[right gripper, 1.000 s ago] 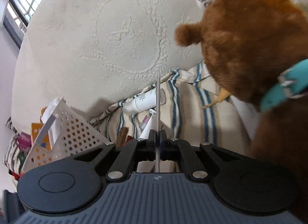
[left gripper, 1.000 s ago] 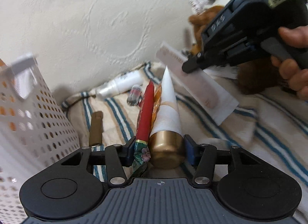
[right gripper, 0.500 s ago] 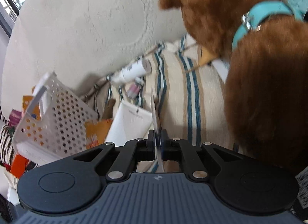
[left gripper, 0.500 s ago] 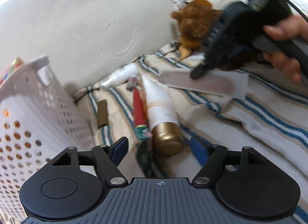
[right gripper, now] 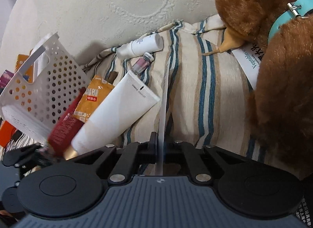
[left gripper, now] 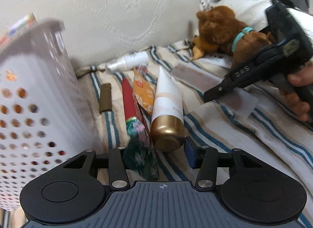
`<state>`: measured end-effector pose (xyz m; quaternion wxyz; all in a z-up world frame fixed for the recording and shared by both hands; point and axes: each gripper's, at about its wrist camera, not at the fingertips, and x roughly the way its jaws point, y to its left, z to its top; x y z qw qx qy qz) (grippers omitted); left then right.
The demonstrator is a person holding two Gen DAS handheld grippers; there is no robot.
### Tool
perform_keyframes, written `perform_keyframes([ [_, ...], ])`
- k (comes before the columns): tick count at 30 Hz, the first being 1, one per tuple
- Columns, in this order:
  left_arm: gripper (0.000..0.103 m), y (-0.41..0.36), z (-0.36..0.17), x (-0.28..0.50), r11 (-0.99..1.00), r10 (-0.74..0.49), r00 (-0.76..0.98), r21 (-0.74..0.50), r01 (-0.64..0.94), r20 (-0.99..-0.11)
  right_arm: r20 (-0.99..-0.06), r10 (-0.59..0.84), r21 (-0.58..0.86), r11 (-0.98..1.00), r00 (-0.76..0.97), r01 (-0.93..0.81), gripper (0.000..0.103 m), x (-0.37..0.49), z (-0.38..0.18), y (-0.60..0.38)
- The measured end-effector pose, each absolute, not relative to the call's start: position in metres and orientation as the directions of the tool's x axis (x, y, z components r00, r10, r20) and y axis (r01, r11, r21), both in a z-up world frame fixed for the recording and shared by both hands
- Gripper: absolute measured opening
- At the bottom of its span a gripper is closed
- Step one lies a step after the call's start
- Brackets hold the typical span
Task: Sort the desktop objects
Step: 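Grasp the red floral-wrapped tube with the left tool while the right tool holds the strip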
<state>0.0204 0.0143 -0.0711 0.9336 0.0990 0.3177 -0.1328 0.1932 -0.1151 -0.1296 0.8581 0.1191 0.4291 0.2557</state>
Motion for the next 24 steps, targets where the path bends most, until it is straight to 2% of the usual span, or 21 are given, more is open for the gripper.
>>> perform_keyframes([
  [2,0.053,0.014,-0.068,0.033,0.936,-0.198,0.765,0.113,0.332,-0.612,-0.674,0.543,0.432,0.840,0.501,-0.328,0.005,0.194,-0.129,-0.115],
  [3,0.070,0.014,-0.066,0.030,0.927,-0.213,0.759,0.117,0.355,-0.615,-0.676,0.539,0.430,0.842,0.503,-0.326,0.006,0.194,-0.129,-0.114],
  [4,0.080,0.013,-0.066,0.028,0.922,-0.208,0.760,0.136,0.362,-0.616,-0.677,0.534,0.425,0.845,0.506,-0.324,0.006,0.193,-0.128,-0.114],
  [6,0.087,0.011,-0.067,0.025,0.917,-0.178,0.773,0.182,0.355,-0.609,-0.682,0.526,0.416,0.850,0.508,-0.323,0.006,0.192,-0.127,-0.112],
  [8,0.087,0.016,-0.066,0.021,0.916,-0.188,0.767,0.173,0.362,-0.614,-0.683,0.524,0.416,0.852,0.508,-0.319,0.006,0.189,-0.124,-0.119],
  [12,0.076,0.036,-0.058,0.022,0.935,-0.192,0.774,0.127,0.331,-0.603,-0.683,0.527,0.426,0.850,0.506,-0.310,0.006,0.188,-0.125,-0.119],
  [15,0.074,0.054,-0.053,0.033,0.965,-0.168,0.786,0.066,0.255,-0.595,-0.681,0.531,0.433,0.847,0.504,-0.308,0.006,0.190,-0.126,-0.120],
  [18,0.066,0.054,-0.058,0.042,0.970,-0.150,0.769,0.058,0.236,-0.621,-0.683,0.529,0.430,0.848,0.503,-0.310,0.006,0.191,-0.127,-0.118],
  [20,0.065,0.050,-0.065,0.048,0.972,-0.136,0.744,0.058,0.229,-0.654,-0.685,0.529,0.430,0.848,0.501,-0.309,0.006,0.192,-0.128,-0.117],
  [21,0.060,0.048,-0.070,0.052,0.972,-0.136,0.728,0.054,0.231,-0.672,-0.686,0.528,0.428,0.849,0.500,-0.310,0.007,0.192,-0.129,-0.116],
  [22,0.047,0.046,-0.076,0.054,0.971,-0.136,0.720,0.052,0.232,-0.680,-0.688,0.527,0.426,0.850,0.500,-0.310,0.007,0.192,-0.129,-0.116],
  [23,0.039,0.044,-0.080,0.057,0.972,-0.128,0.719,0.057,0.227,-0.683,-0.690,0.525,0.423,0.851,0.498,-0.312,0.007,0.192,-0.129,-0.115],
  [24,0.025,0.042,-0.081,0.057,0.974,-0.123,0.727,0.058,0.218,-0.675,-0.693,0.522,0.416,0.853,0.497,-0.315,0.007,0.193,-0.129,-0.113],
])
